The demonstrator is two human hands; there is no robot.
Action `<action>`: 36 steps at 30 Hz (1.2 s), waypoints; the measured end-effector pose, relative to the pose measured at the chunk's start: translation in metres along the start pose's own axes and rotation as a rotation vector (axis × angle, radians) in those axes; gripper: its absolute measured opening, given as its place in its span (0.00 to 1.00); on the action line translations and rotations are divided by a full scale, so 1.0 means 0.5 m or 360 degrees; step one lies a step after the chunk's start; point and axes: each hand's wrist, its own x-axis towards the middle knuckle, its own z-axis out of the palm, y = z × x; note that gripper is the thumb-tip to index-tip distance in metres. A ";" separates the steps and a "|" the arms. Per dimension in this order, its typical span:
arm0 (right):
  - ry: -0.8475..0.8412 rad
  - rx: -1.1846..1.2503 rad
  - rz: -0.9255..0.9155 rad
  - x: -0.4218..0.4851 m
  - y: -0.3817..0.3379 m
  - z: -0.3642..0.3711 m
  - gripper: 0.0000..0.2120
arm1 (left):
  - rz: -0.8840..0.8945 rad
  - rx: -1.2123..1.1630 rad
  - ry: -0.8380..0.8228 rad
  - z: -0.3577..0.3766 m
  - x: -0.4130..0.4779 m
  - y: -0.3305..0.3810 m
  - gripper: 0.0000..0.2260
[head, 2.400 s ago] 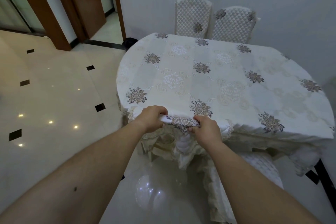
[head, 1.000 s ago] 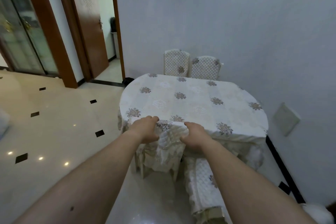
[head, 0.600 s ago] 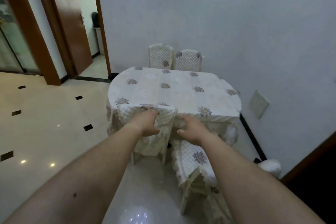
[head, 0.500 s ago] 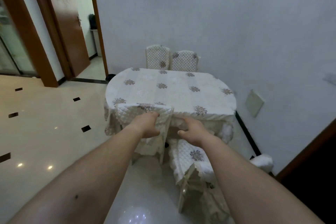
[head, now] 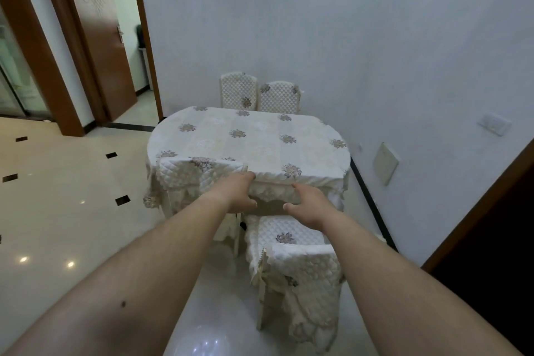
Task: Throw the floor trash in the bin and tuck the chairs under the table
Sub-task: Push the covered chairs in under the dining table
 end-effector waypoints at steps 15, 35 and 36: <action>-0.0136 -0.0039 -0.0035 -0.117 0.261 -0.107 0.36 | -0.0034 -0.0116 -0.0028 0.145 0.017 0.296 0.36; -0.0242 -0.0068 0.0027 -0.082 0.448 -0.051 0.36 | -0.0063 -0.0126 -0.0156 0.309 0.069 0.366 0.33; -0.0254 -0.0072 0.0032 -0.078 0.454 -0.046 0.36 | -0.0069 -0.0115 -0.0148 0.319 0.072 0.362 0.33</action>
